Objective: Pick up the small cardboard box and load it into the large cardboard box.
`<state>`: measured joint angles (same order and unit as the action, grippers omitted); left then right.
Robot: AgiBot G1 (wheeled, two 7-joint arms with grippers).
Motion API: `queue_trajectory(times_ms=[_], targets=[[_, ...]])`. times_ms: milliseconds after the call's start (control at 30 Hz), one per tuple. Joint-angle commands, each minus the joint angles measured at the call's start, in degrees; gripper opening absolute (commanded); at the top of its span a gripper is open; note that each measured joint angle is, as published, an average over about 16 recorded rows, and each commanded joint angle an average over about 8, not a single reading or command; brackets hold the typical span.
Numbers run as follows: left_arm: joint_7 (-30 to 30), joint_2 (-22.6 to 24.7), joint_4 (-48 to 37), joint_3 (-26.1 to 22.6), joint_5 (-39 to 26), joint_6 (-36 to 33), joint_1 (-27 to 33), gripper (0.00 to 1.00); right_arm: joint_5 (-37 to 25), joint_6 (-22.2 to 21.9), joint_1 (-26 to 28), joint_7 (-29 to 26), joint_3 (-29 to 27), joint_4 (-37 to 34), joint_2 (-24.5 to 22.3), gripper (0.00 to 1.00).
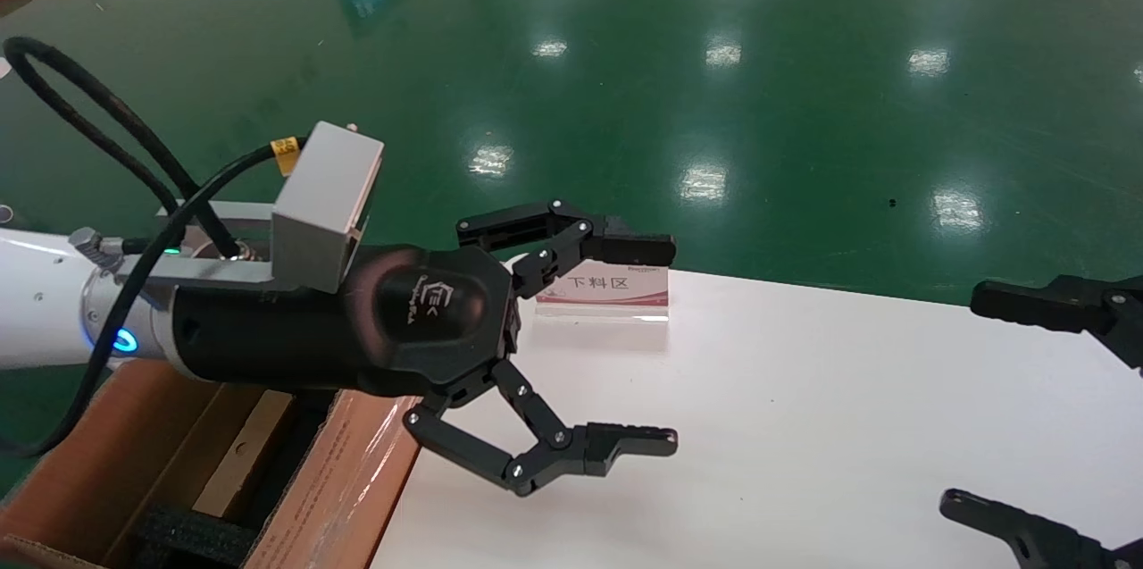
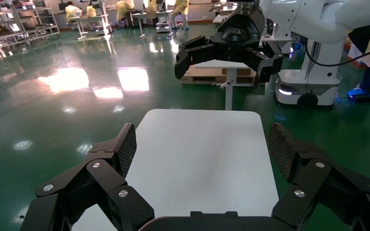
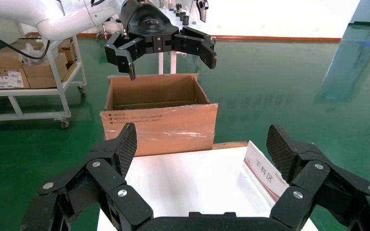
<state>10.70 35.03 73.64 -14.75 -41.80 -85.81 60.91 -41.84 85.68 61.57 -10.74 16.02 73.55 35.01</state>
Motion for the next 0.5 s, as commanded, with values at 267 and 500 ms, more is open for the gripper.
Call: queue_trajectory(times_ms=[267,500], targets=[[0.0,0.0,0.0,-0.6,0.0,0.1,0.3,1.0,0.0,0.0,0.0,0.0,0.0,0.0,0.0,1.0],[0.0,0.0,-0.1,-1.1,-0.1,0.1,0.6,1.0,0.0,0.0,0.0,0.0,0.0,0.0,0.0,1.0]])
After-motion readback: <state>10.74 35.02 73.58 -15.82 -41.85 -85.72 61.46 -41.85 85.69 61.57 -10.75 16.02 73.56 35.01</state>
